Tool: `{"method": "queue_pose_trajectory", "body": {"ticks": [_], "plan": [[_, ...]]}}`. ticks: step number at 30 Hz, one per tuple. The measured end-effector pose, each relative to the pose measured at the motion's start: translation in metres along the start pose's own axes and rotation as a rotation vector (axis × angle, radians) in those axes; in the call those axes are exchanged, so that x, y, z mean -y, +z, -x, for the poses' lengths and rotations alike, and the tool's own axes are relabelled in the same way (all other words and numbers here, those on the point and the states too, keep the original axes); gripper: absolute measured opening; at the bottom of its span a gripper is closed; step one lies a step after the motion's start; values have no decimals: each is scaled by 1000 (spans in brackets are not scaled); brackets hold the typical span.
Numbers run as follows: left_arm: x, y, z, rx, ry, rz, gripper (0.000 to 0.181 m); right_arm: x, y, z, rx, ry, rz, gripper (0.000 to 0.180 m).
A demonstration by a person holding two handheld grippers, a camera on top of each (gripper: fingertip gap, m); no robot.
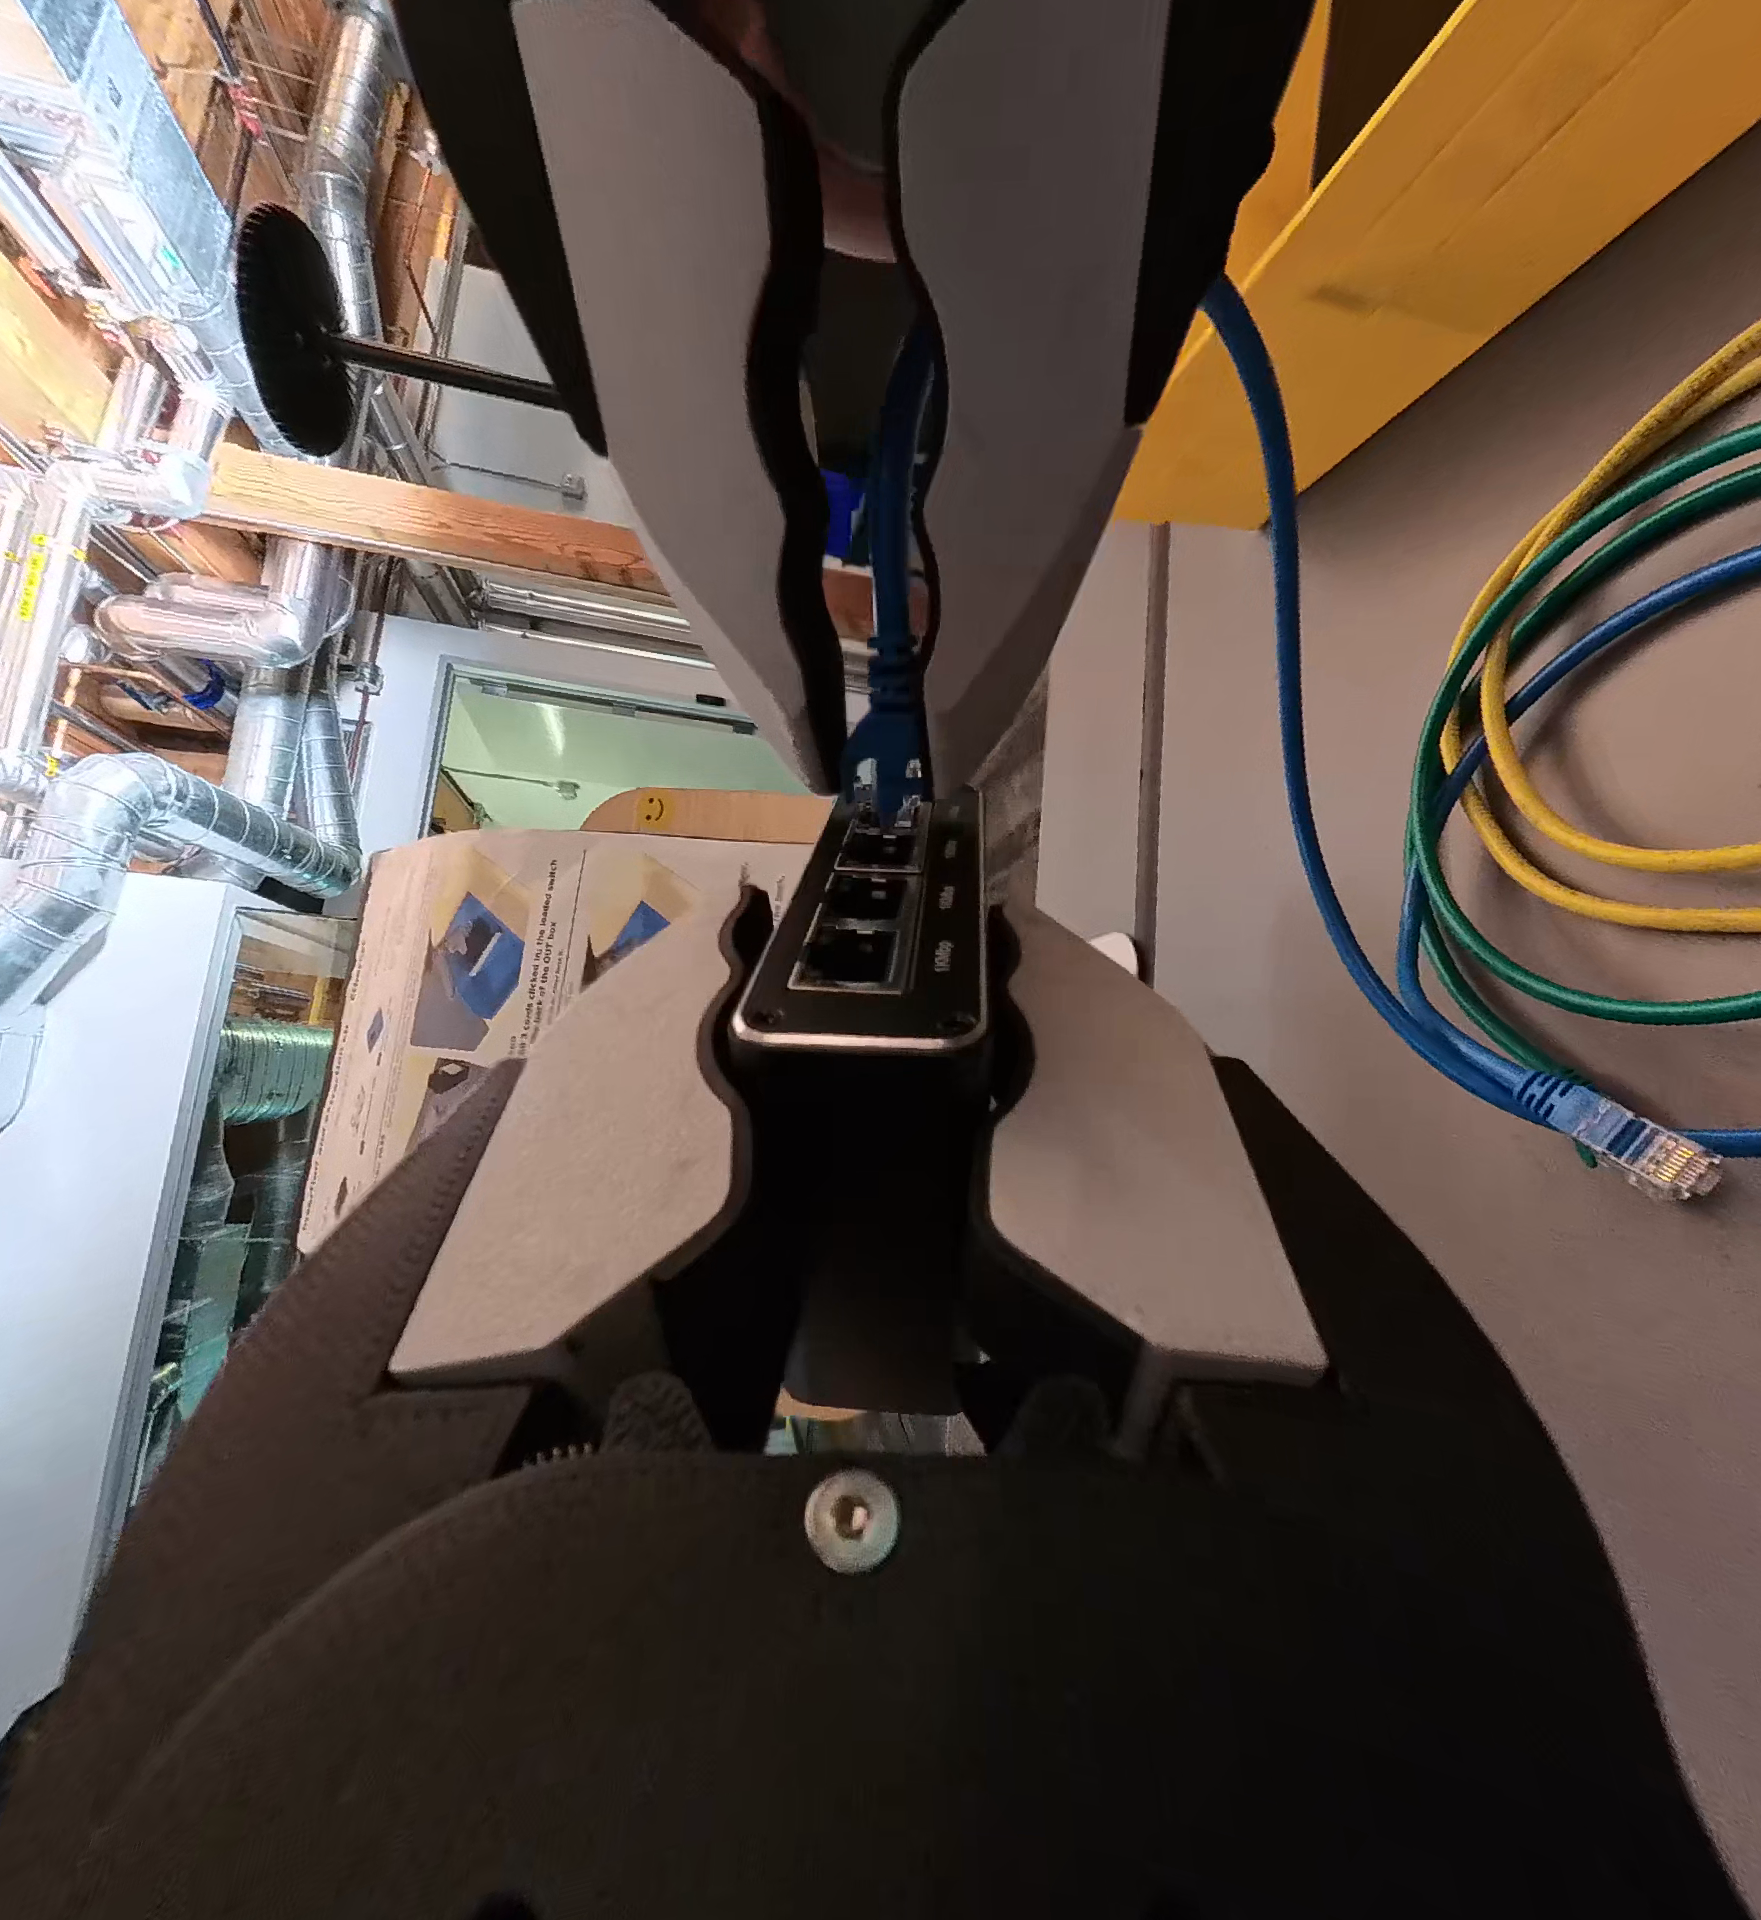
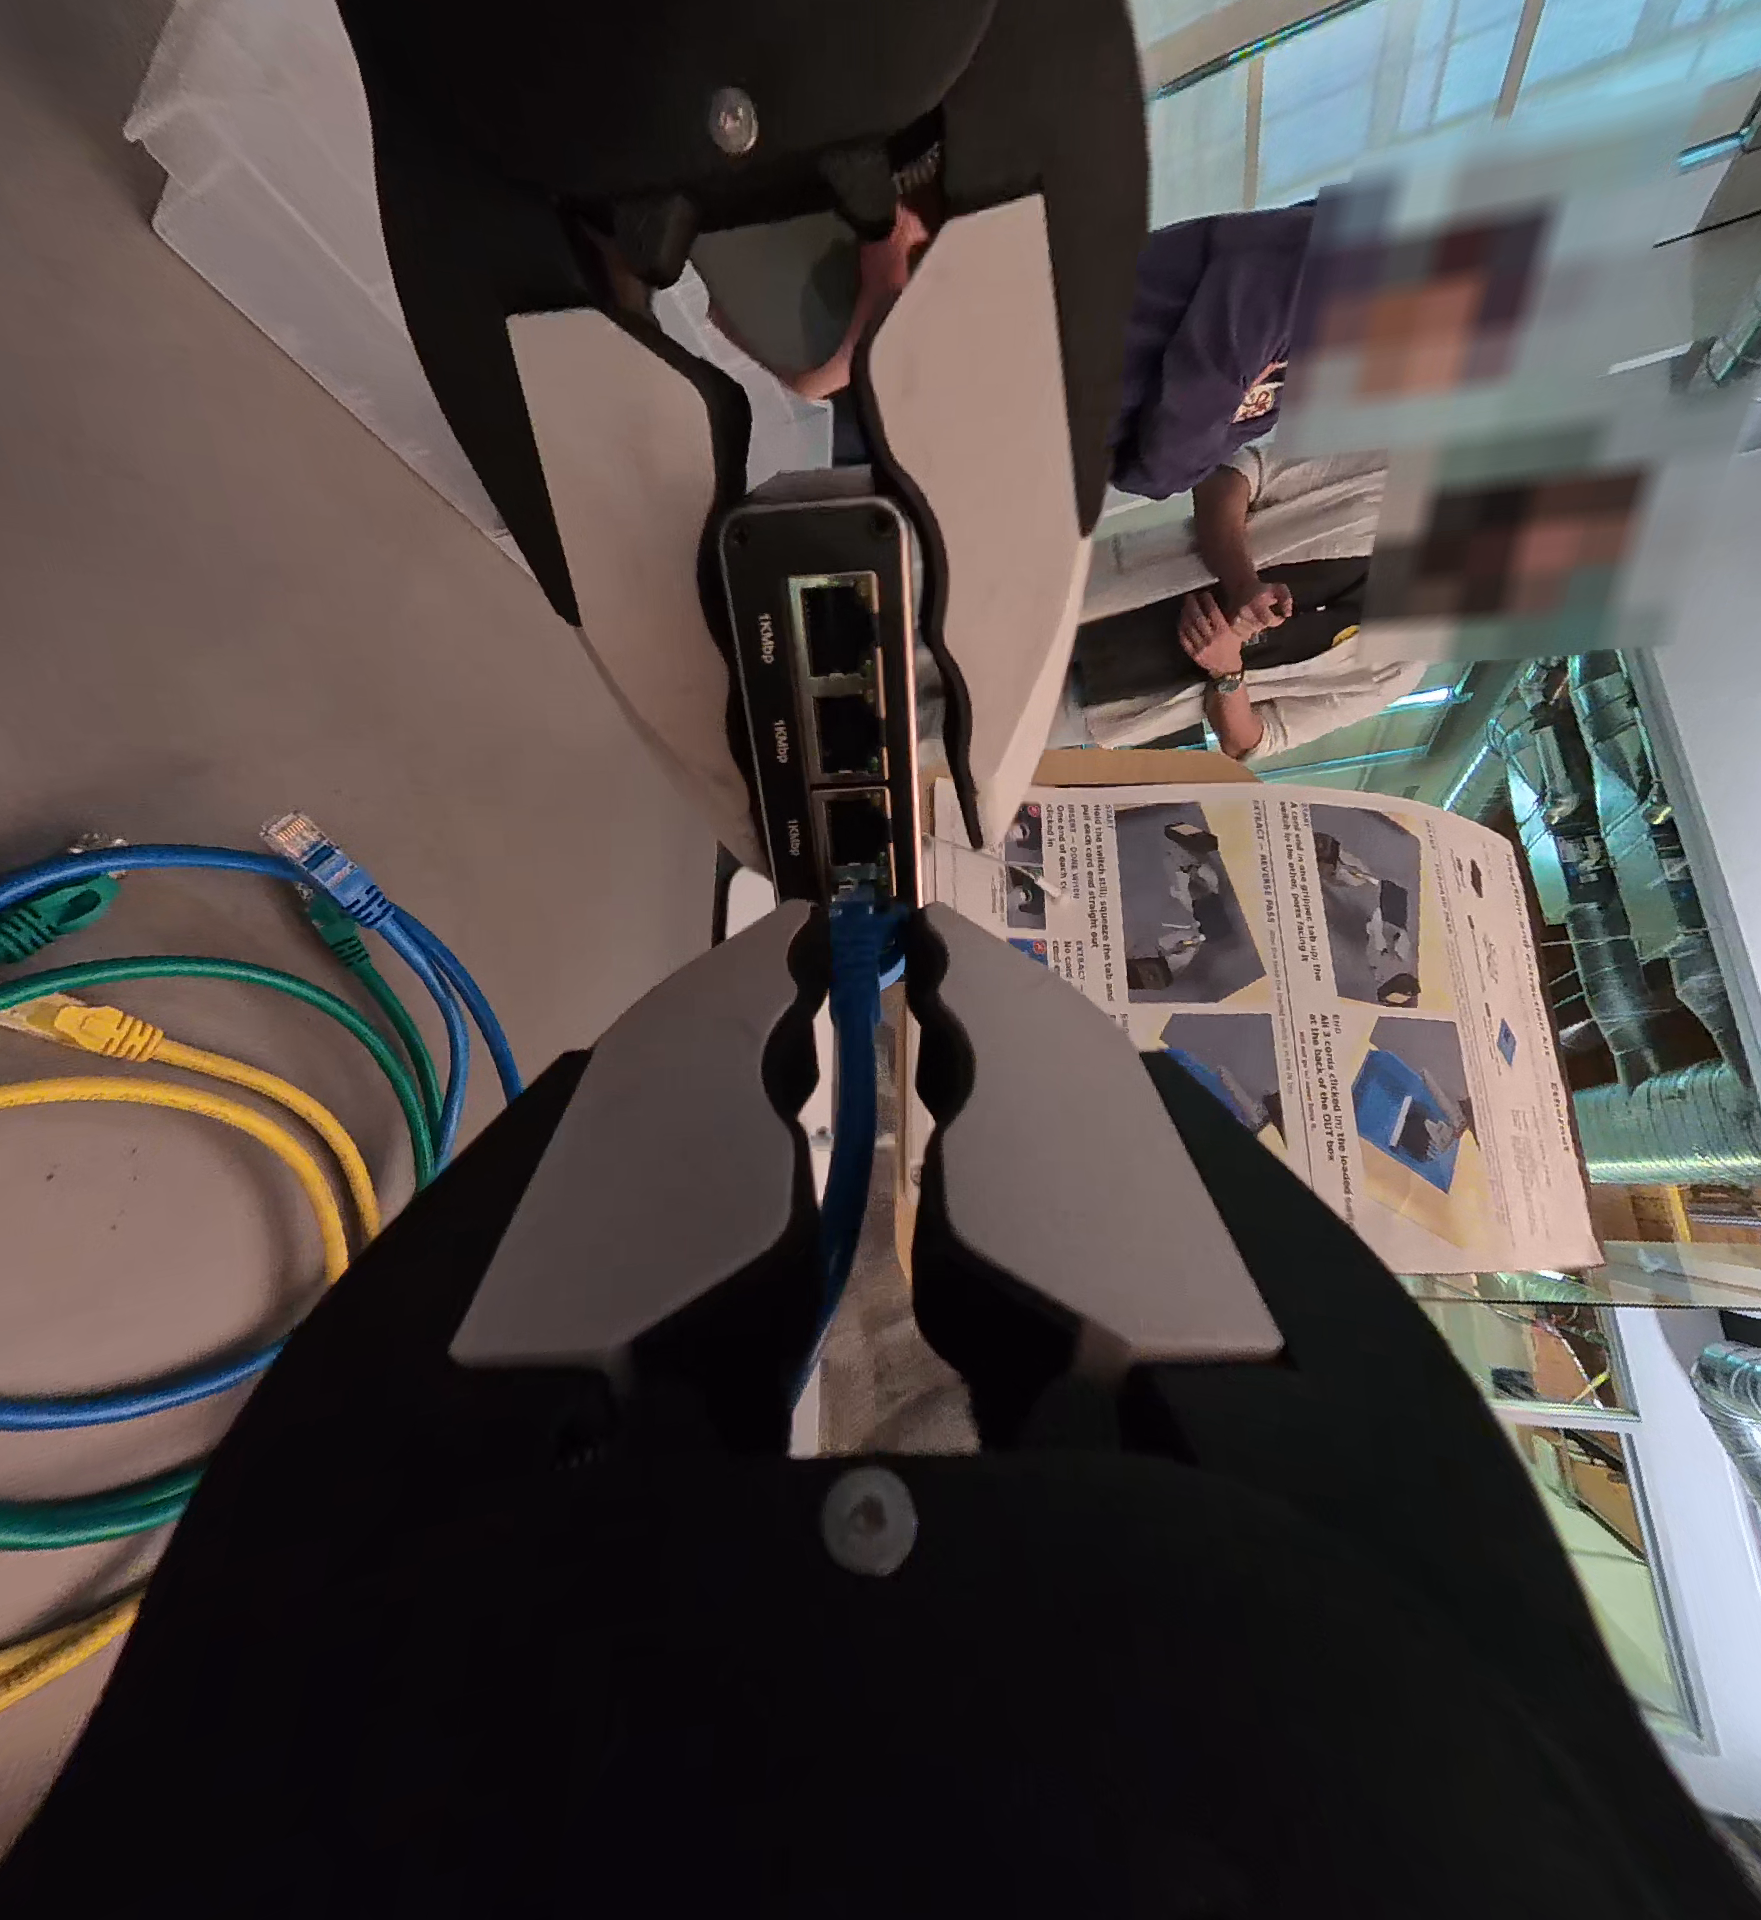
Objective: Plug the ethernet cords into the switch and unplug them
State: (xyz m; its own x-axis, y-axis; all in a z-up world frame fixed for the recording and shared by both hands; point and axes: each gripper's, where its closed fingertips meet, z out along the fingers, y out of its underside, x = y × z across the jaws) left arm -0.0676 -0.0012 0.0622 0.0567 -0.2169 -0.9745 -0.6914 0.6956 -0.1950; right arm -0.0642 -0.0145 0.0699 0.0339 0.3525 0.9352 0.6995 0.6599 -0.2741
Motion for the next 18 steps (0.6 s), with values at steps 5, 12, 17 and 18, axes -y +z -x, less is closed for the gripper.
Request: {"method": "queue_pose_trajectory", "body": {"ticks": [5,12,17,18], "plan": [[-1,5,-2,20,49,42,40,-8,1,5,43,32,77,15],[0,11,-18,-68,61,56,41,-16,-2,23,187,72,158,14],[-1,16,-32,-142,30,40,41,-23,-3,37,277,104,196,15],[-1,18,-34,-145,22,41,41,-25,-4,38,285,115,198,15]]}}
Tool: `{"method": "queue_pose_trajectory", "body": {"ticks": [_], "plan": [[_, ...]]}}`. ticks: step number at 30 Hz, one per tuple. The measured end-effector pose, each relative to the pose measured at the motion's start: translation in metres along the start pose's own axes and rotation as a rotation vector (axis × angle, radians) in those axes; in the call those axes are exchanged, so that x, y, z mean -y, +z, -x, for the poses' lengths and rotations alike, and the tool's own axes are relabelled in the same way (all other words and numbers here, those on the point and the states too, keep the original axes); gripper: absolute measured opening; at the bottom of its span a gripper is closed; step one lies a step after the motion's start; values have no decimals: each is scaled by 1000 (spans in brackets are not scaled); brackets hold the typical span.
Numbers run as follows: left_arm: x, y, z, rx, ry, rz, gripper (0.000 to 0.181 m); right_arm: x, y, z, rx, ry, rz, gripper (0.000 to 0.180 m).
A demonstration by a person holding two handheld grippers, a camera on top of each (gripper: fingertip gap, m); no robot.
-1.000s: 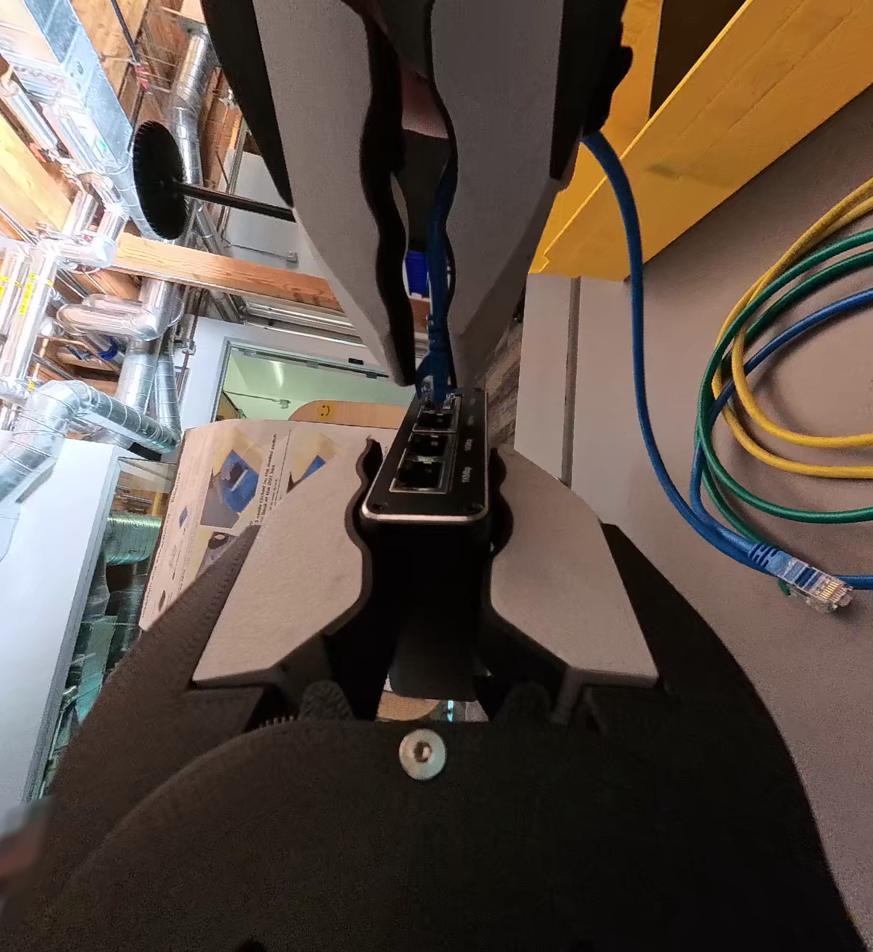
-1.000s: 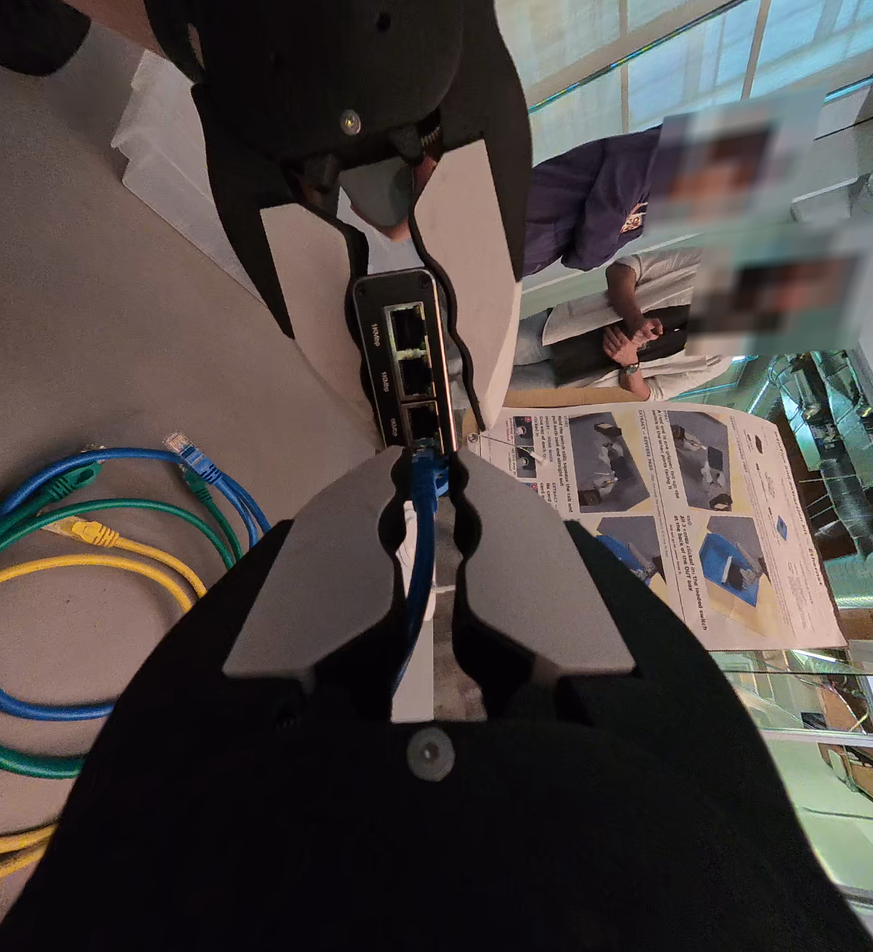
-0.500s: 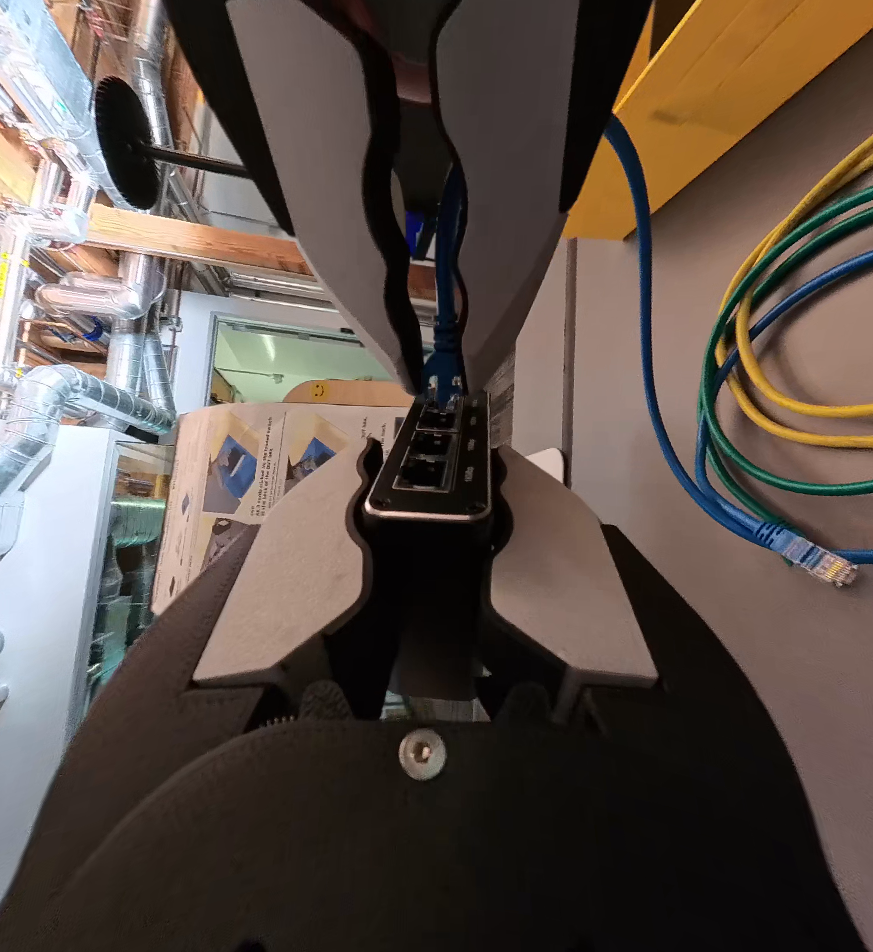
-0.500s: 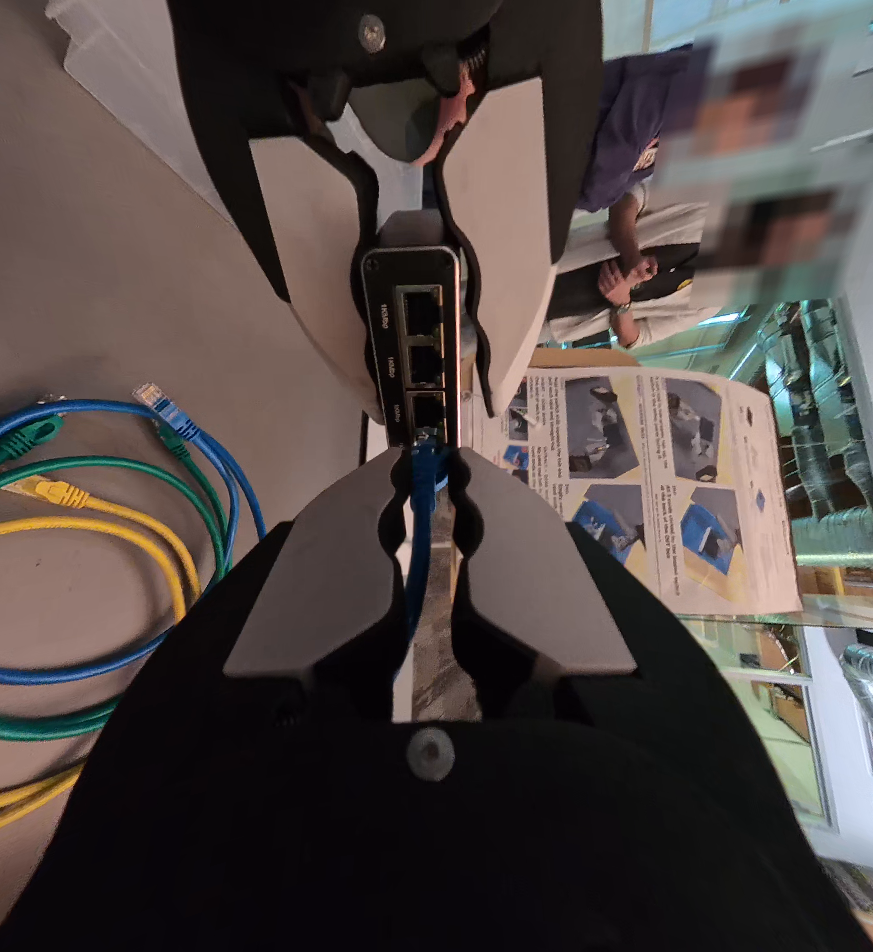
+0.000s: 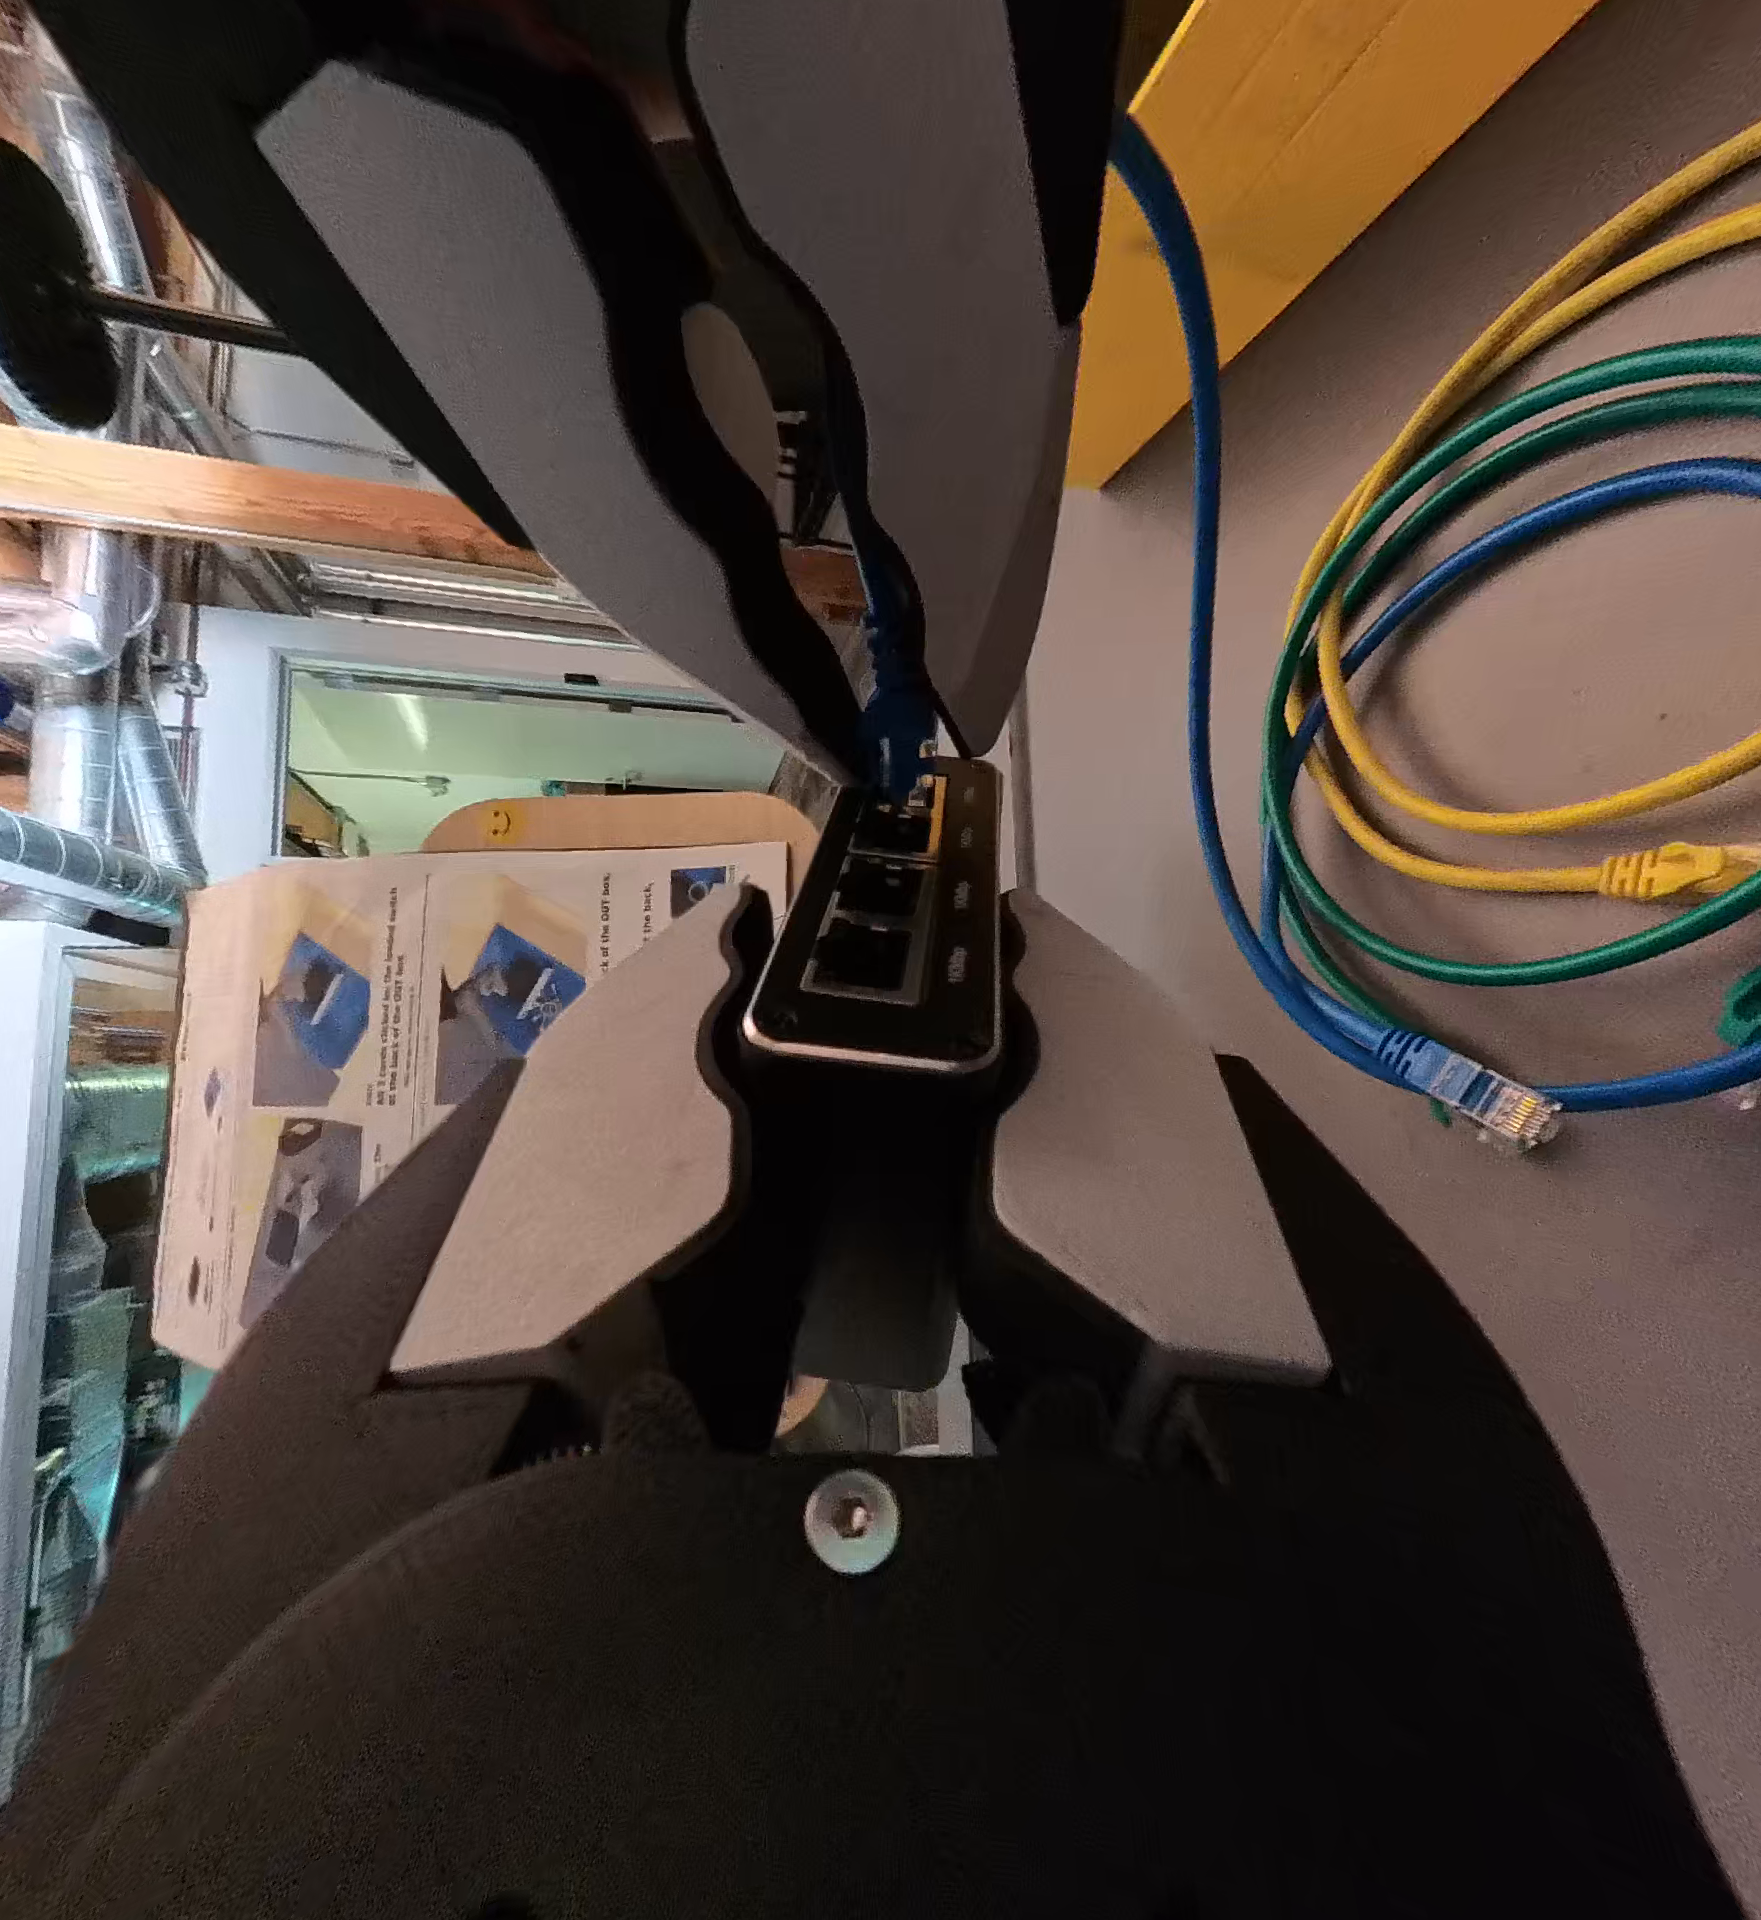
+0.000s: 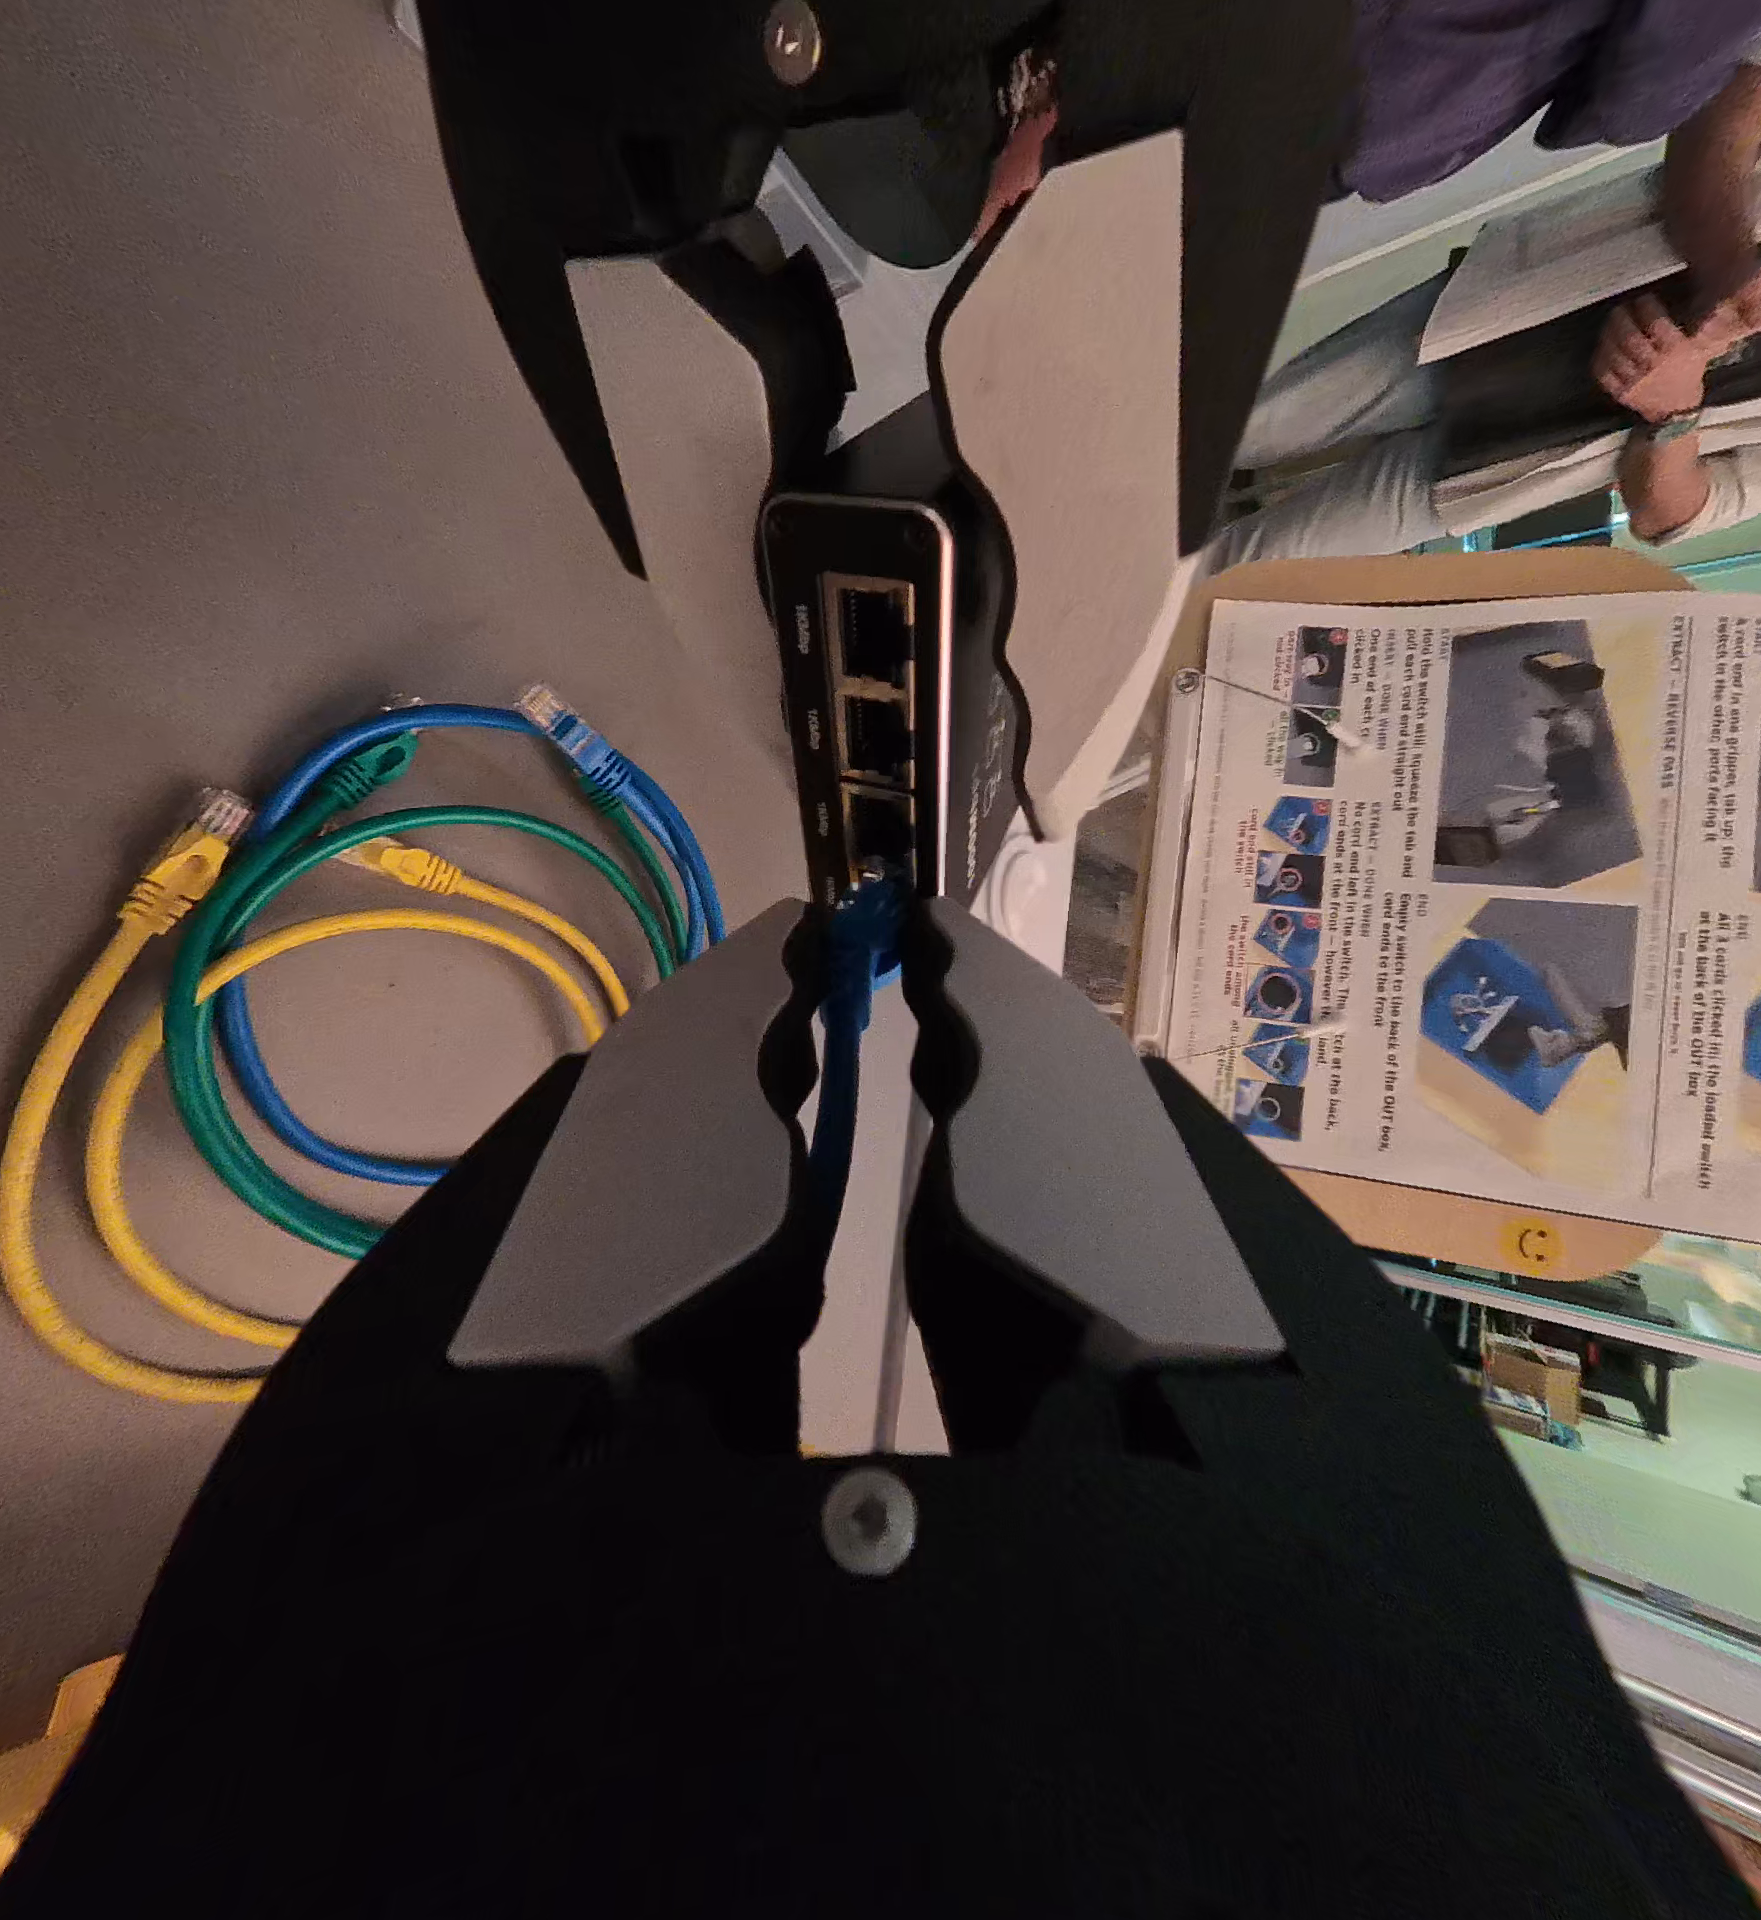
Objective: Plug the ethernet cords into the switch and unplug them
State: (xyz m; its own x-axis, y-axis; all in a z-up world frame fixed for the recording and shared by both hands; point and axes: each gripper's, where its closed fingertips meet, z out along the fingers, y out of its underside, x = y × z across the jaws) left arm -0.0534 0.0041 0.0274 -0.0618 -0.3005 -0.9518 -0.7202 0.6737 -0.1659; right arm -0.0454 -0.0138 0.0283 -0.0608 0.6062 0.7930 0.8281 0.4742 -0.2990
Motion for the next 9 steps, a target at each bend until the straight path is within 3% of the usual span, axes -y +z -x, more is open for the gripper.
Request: {"method": "queue_pose_trajectory", "body": {"ticks": [9], "plan": [[4,7,-6,-28,-79,-63,41,-6,-5,7,40,21,77,15]]}}
